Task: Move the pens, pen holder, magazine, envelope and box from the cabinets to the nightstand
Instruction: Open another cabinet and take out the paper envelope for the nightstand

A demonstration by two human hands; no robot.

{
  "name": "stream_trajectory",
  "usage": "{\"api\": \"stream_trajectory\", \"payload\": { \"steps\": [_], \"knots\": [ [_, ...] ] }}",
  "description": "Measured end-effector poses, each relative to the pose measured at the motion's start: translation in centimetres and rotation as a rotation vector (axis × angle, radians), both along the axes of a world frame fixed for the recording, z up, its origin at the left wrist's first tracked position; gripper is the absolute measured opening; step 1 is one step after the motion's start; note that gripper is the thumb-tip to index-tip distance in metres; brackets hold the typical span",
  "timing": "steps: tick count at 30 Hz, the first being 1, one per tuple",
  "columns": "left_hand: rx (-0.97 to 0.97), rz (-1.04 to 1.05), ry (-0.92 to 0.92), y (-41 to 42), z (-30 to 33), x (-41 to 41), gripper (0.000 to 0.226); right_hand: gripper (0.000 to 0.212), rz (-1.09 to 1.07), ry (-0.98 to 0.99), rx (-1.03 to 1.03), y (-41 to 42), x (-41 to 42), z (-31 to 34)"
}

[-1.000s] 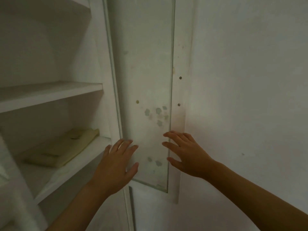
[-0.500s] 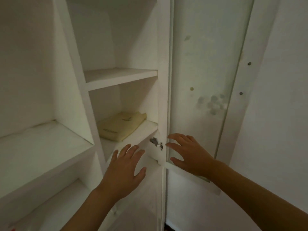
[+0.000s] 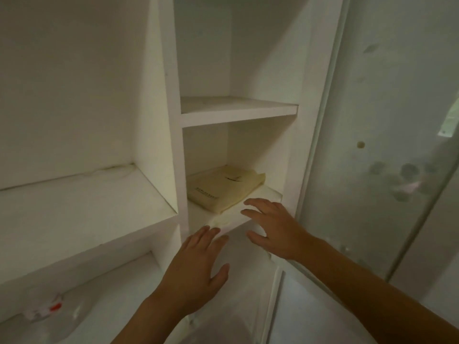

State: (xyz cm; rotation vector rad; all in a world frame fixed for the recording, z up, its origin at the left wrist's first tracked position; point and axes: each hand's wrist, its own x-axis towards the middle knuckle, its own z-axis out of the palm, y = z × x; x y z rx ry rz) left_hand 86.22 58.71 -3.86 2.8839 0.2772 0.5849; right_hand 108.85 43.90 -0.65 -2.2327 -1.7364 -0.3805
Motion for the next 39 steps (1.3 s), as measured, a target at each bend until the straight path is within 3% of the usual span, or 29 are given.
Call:
{"api": "stream_trajectory", "payload": {
  "steps": [16,29,39],
  "knots": [
    [-0.045,0.253,-0.067,-0.5,-1.9,4.0,0.062,0.056,0.331,0.145,-0.111,13.2,7.1,-0.9],
    [-0.048,0.258,-0.109,-0.2,-1.9,5.5,0.063,0.057,0.386,0.354,-0.021,10.2,8.6,-2.9],
    [-0.064,0.213,-0.098,1.7,-0.9,7.5,0.062,0.034,0.371,0.467,0.107,4.4,8.3,-3.1]
  ]
}}
